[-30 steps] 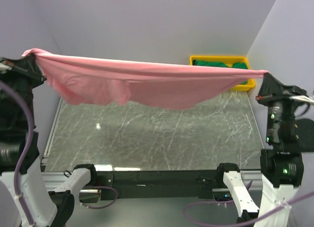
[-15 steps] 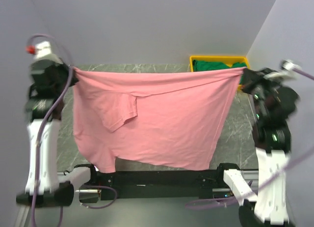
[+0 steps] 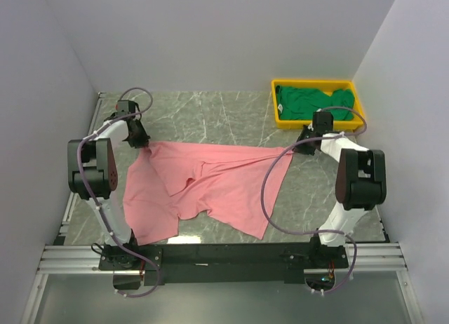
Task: Fold and stack the t-shirts
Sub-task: Flatten the tshirt out
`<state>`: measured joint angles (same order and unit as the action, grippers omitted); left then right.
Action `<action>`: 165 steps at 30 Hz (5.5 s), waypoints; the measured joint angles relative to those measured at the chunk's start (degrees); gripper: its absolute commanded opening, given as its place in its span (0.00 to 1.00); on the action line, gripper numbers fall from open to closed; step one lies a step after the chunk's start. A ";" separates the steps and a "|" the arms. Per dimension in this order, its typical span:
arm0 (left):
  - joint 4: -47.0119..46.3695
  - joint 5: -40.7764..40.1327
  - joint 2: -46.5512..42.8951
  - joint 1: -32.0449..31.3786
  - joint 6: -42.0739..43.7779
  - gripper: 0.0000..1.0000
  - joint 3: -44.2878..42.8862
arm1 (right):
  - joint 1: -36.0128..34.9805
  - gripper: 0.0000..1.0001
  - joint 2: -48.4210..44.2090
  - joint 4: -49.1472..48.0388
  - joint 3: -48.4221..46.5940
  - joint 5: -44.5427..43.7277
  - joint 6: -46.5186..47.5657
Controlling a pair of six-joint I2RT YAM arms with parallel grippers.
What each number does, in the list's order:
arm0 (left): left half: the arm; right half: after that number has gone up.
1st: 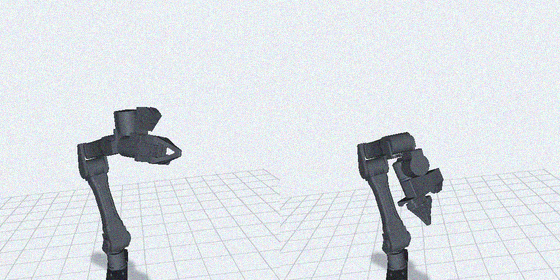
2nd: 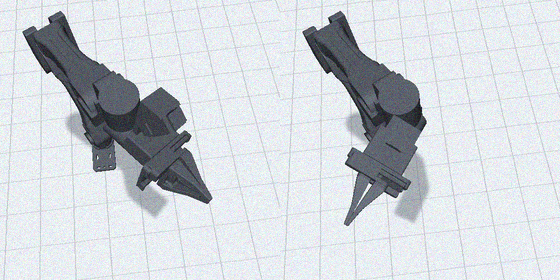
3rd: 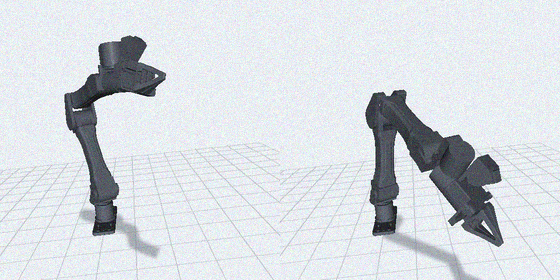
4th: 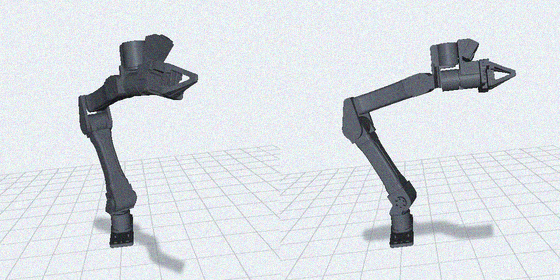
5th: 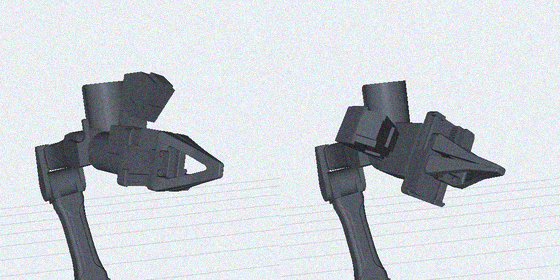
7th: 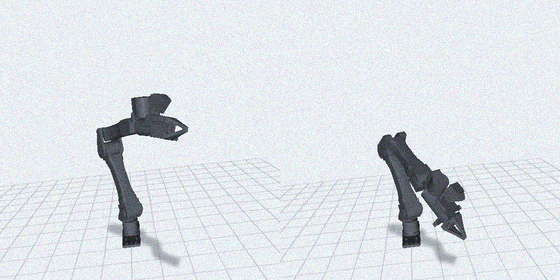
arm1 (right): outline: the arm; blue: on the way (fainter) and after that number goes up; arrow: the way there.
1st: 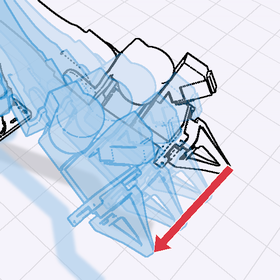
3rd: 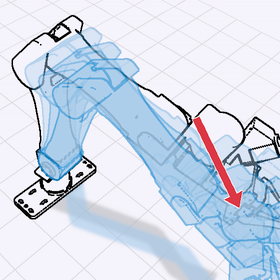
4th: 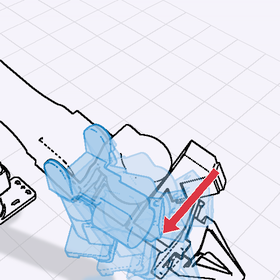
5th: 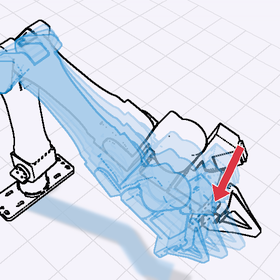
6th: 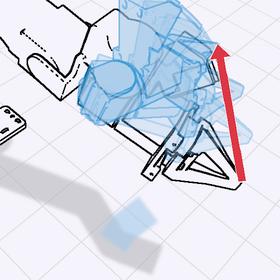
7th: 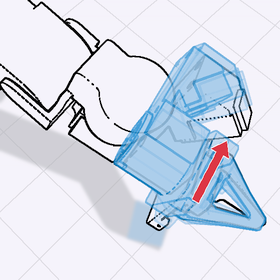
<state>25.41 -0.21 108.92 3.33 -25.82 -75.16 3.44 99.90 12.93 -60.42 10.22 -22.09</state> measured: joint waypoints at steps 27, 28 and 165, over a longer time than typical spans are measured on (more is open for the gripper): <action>-5.77 -4.52 -34.23 -12.35 -11.21 0.65 26.25 | -0.37 0.00 0.55 -7.32 -3.82 0.81 -3.74; -5.57 -4.96 -35.17 -13.53 -11.85 0.63 27.96 | -0.46 0.00 0.09 -7.34 -3.48 0.85 -3.74; -11.93 -1.07 -12.35 -3.48 -8.66 0.01 -4.72 | -0.94 0.00 2.03 -3.02 -7.80 1.49 -6.03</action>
<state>13.47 -1.28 96.57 -0.14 -34.48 -79.88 2.50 101.93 9.91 -68.23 11.70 -28.12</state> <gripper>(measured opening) 0.014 0.009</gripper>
